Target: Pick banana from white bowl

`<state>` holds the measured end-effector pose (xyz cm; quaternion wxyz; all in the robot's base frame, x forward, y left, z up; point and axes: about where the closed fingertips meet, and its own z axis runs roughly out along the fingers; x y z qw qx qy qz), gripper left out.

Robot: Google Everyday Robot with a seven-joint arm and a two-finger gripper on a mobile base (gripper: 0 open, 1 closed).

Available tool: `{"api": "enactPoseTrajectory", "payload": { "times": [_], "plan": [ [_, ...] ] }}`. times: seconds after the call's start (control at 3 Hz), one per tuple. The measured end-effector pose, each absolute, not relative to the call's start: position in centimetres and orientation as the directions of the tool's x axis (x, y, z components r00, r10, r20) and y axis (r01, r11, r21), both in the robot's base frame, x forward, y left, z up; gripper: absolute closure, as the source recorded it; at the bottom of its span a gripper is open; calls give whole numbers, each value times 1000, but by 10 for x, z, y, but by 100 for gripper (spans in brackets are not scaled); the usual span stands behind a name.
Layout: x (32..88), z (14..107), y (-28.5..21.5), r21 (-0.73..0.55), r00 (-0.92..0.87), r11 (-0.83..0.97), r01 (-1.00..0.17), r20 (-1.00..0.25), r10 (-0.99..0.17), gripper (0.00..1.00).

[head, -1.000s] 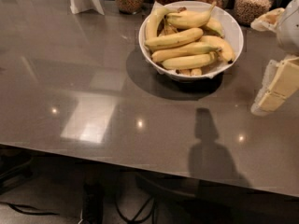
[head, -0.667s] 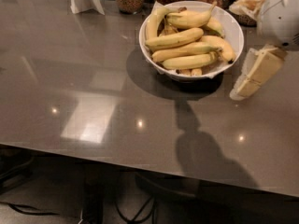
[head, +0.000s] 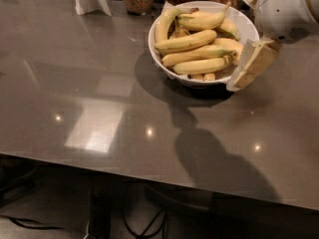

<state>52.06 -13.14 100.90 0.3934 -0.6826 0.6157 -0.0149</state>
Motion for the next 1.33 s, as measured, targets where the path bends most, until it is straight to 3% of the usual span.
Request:
{"api": "enactPoseTrajectory", "payload": {
  "times": [0.67, 1.0, 1.33],
  "plan": [
    [557, 1003, -123, -588, 295, 0, -809, -406, -865, 0],
    [595, 990, -112, -592, 322, -44, -805, -373, -870, 10],
    [626, 977, -103, -591, 341, -77, -803, -349, -873, 30]
  ]
}}
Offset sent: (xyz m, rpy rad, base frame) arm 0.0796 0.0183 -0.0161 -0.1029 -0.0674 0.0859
